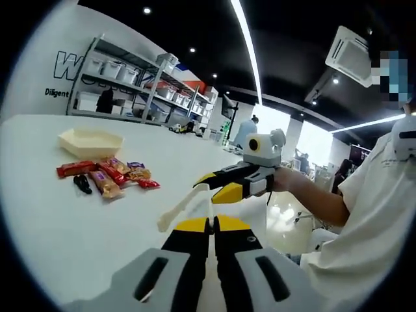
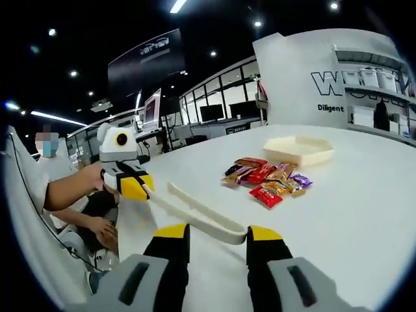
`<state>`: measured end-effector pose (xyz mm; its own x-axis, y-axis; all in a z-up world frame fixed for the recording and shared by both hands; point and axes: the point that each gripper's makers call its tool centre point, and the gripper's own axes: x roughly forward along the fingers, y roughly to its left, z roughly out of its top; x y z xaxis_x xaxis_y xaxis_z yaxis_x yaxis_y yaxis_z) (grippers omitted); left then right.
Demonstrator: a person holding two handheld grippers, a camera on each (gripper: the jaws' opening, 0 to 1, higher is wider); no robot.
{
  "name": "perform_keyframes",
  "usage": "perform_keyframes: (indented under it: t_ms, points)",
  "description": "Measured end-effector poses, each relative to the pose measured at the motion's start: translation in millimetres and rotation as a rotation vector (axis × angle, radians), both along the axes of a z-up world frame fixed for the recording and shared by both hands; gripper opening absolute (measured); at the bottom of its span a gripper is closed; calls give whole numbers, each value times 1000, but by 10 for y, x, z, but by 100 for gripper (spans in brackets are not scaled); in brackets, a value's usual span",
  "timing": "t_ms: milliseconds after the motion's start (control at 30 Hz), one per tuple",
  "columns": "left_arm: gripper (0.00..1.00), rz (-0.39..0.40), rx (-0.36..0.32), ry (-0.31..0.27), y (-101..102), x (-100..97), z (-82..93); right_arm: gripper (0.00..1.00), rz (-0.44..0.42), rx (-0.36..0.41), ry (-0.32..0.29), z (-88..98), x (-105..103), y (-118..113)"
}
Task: Place the target food into the container with the food tongs after gripping and lifting it, then release it inside without dropping or visibly crushing the food.
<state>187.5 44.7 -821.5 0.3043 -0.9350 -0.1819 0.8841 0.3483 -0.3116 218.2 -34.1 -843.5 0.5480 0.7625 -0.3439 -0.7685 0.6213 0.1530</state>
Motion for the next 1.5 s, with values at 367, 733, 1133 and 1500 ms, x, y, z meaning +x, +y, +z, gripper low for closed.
perform_keyframes:
  t_ms: [367, 733, 1133, 1500]
  points:
    - [3, -33, 76, -15, -51, 14, -120, 26, 15, -72, -59, 36, 4, -19]
    - [2, -53, 124, -69, -105, 45, -156, 26, 40, -148, -145, 128, -3, 28]
    - [1, -52, -1, -32, -77, 6, 25, 26, 54, 76, -177, 482, -36, 38]
    - [1, -117, -123, -41, -183, -162, 313, 42, 163, 175, -145, 516, -239, 277]
